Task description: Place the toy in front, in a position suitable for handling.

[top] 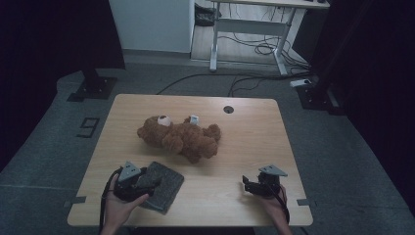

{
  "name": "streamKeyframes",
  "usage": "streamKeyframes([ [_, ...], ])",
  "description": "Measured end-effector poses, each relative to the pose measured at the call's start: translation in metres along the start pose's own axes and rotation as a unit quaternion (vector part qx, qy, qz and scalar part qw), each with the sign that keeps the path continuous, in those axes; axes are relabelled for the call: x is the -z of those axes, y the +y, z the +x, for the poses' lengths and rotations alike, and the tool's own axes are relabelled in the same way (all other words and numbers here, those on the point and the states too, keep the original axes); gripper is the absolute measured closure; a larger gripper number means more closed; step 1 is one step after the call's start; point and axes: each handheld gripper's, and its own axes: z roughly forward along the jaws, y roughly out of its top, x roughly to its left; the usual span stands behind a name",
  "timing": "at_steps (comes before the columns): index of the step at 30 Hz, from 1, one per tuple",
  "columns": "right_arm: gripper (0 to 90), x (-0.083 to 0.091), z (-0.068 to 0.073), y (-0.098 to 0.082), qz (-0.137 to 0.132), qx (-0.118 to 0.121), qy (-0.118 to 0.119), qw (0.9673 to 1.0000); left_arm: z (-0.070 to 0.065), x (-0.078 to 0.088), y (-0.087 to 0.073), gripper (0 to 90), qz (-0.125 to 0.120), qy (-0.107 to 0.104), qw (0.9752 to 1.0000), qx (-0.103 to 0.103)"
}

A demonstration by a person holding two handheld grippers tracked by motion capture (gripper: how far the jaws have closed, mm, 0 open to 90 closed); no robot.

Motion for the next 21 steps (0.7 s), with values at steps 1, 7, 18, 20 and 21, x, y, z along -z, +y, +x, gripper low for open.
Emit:
streamKeyframes([
  [1,13.7,0.002,0.0,0.001,-0.004,-0.002,0.001,1.0,0.0,0.0,0.0,28.4,0.0,0.0,1.0,0.0],
  [7,15.7,0.011,-0.002,0.003,-0.034,-0.025,0.009,0.9991,0.002,0.001,-0.001,28.5,-0.008,0.006,0.9999,0.006],
  [18,18.6,0.021,0.013,0.014,-0.057,-0.018,0.041,0.9973,0.002,0.004,0.014,29.0,-0.023,0.014,0.9996,-0.003],
  [20,18.7,0.021,0.016,0.018,-0.061,-0.012,0.048,0.9969,0.005,0.004,0.018,29.0,-0.029,0.015,0.9995,0.003],
  [21,18.7,0.021,0.016,0.018,-0.061,-0.012,0.048,0.9969,0.005,0.004,0.018,29.1,-0.029,0.015,0.9995,0.003],
])
